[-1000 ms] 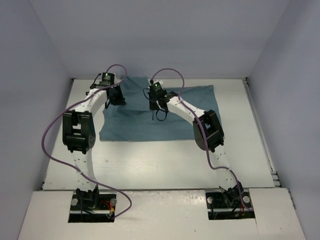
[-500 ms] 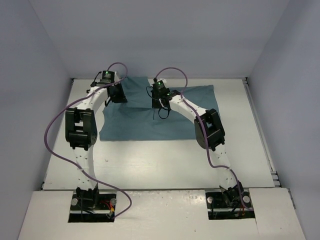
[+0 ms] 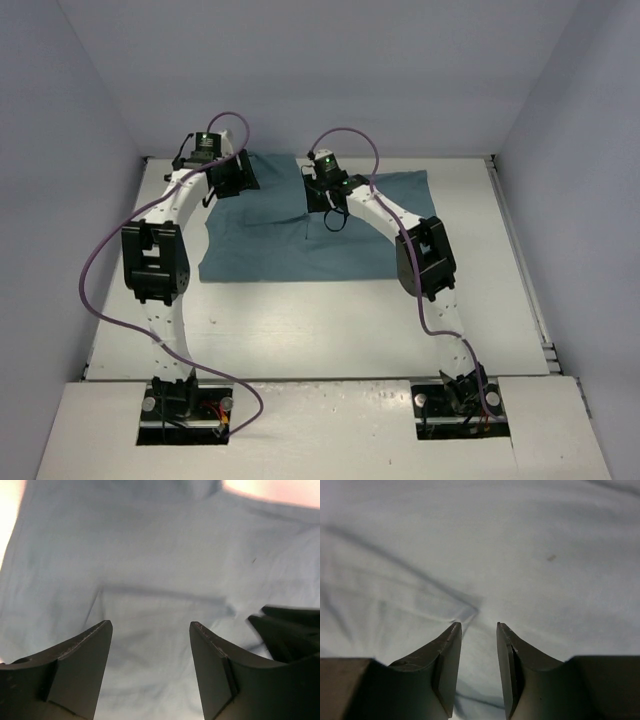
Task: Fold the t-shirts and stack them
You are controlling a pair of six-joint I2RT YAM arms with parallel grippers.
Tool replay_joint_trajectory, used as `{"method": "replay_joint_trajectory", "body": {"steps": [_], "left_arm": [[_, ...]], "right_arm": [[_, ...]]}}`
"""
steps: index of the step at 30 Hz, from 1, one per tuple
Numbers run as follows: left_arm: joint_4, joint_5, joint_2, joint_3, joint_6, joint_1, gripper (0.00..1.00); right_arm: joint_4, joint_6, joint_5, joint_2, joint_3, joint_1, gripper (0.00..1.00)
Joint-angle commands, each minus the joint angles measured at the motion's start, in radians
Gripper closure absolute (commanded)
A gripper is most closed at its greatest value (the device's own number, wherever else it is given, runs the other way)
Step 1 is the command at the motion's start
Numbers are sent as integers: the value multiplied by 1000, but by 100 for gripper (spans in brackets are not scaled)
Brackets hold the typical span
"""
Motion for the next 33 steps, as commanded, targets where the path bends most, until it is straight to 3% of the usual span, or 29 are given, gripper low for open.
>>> {"method": "replay_joint_trajectory", "body": {"steps": [1,7,11,23,33], "left_arm": [[-3,-70,-247,-151,-36,21,40],[5,-164,-406,-531,-136,21,40],[19,-172,-410,-658,-163,21,41],[30,-209,-429,-820,-177,28,45],[26,-217,-431,-865,-170,32,46]], "right_arm": [[24,-220,-187,-153,35,9,66],[25,-334,-402,-114,53,37,59],[22,-362,-478,-32,116,62,55],[23,-370,-666,174,257,95,52],[27,-370,-588,272,344,70,52]]}}
